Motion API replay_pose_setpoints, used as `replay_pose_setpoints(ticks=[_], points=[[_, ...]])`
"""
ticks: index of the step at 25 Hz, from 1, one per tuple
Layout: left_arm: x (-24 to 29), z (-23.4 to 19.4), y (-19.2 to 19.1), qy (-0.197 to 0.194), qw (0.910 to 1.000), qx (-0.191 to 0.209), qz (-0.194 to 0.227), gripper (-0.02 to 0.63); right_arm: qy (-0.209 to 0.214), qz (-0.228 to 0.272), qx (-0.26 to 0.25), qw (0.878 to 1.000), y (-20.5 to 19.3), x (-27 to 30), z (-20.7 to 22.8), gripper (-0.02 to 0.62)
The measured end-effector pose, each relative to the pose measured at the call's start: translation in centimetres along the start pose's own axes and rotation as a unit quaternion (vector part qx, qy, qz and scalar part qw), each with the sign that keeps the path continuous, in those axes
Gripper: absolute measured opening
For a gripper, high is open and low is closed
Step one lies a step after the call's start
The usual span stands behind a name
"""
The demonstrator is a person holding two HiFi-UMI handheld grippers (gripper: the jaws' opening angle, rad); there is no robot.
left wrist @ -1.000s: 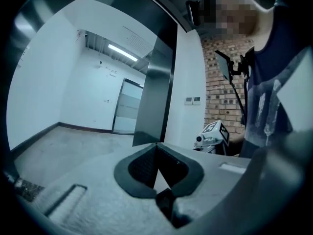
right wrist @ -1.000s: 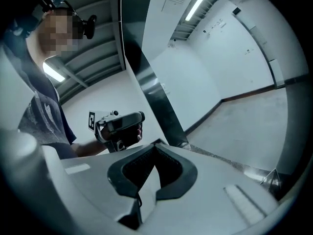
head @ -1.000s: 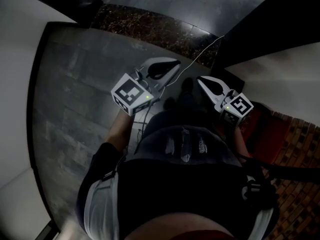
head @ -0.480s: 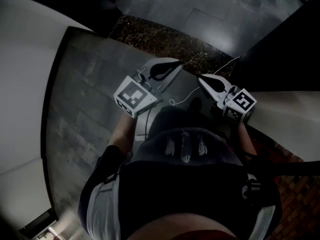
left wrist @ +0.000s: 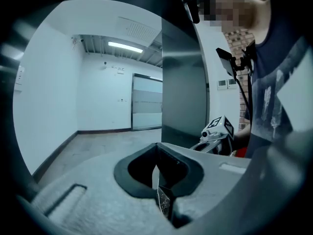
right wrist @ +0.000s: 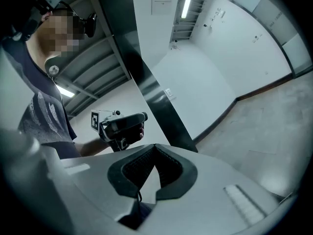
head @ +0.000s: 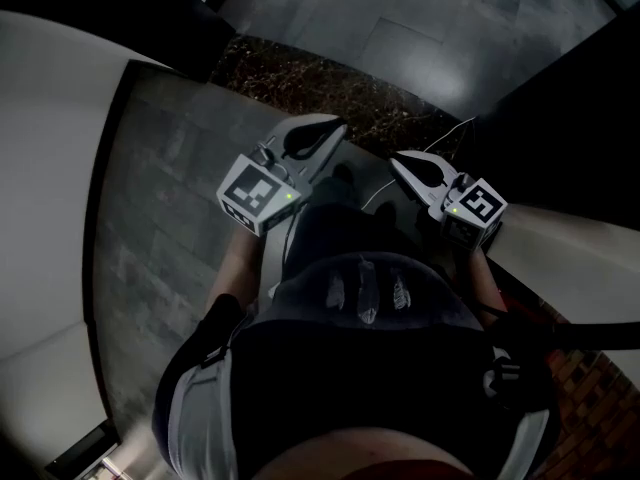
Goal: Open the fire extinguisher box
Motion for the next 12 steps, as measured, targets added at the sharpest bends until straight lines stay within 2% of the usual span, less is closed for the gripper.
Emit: replay_pose_setpoints(ticks=[4, 8, 10, 12], points=[[1.8, -2.8, -0.4, -0.002, 0.9996, -0.026, 0.011, 0.000, -0.017, -0.004, -0.002, 1.000, 1.0, 0.5, 2.0, 0.002], [2.8, -4.6, -1.2, -0.001, 0.9968, -0.064, 0.048, 0.000, -0.017, -0.017, -0.011, 1.000, 0.6, 1.1, 3.2, 0.002], [3.8, -8.6, -2.2, -0.006, 0.9958, -0.074, 0.054, 0.000, -0.018, -0.027, -0.007, 0.999, 1.2, 4.5, 5.8, 0.002], [4.5, -15.0, -2.7, -0.015, 0.9958, -0.078, 0.046, 0.000, -0.024, -0.034, 0.018, 0.999, 3.5, 10.1, 8.6, 0.002]])
Point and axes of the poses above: the fingertips, and each gripper's own axes: x forward along the fingers, z to its right, y out of its top, the point moved 10 cm from there along -x, backward along the fingers, and after that the axes turned 12 degrees about y, right-handed, at the moved point
